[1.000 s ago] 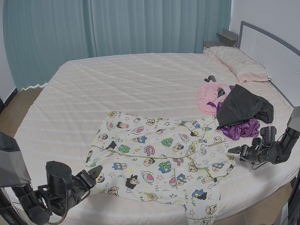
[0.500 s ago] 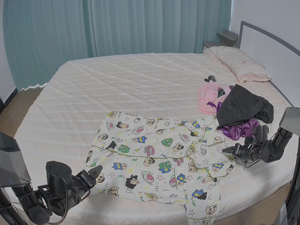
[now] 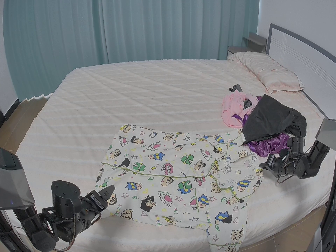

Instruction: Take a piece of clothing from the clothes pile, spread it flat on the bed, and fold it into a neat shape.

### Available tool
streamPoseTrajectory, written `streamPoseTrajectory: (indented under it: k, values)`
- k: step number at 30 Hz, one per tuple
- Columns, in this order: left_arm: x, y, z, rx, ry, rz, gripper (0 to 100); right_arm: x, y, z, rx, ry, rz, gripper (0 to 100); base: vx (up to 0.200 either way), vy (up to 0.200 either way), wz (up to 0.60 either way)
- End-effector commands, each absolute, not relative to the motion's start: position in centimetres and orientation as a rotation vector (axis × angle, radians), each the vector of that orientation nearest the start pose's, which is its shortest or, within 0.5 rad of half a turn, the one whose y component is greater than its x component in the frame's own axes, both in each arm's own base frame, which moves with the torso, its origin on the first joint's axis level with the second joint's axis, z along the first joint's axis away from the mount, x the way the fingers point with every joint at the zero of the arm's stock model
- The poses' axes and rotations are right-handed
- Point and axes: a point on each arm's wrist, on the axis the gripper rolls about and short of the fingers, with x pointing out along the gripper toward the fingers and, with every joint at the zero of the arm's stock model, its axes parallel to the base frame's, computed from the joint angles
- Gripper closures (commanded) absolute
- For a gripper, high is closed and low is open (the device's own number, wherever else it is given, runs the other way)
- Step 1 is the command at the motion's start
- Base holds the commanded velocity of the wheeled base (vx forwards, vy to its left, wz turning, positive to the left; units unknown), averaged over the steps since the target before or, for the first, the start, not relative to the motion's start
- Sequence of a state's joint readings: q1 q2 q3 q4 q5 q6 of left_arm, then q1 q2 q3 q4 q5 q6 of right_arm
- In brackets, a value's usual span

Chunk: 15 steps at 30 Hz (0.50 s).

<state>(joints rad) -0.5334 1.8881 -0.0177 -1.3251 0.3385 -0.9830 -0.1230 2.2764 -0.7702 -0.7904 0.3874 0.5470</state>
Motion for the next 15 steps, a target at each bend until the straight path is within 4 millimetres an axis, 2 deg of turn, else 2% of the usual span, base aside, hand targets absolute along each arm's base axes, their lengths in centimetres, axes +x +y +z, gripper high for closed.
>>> streamPoseTrajectory:
  k: [1, 6, 12, 15]
  values:
    - [17.33, -9.37, 4.13, -0.720, 0.551, 0.076, 0, 35.62, -4.32, -0.46, 0.711, 0.734, 0.039, 100, 0.000, 0.000, 0.00]
    - [17.33, -9.37, 4.13, -0.720, 0.551, 0.076, 0, 36.00, -4.71, -0.32, 0.713, 0.717, 0.034, 100, 0.000, 0.000, 0.00]
    - [17.34, -9.35, 4.13, -0.721, 0.550, 0.077, 0, 35.58, -4.70, -0.40, 0.709, 0.728, 0.032, 100, 0.000, 0.000, 0.00]
    - [17.42, -9.21, 4.13, -0.725, 0.552, 0.078, 0, 35.01, -4.66, 0.34, 0.716, 0.721, 0.032, 100, 0.000, 0.000, 0.00]
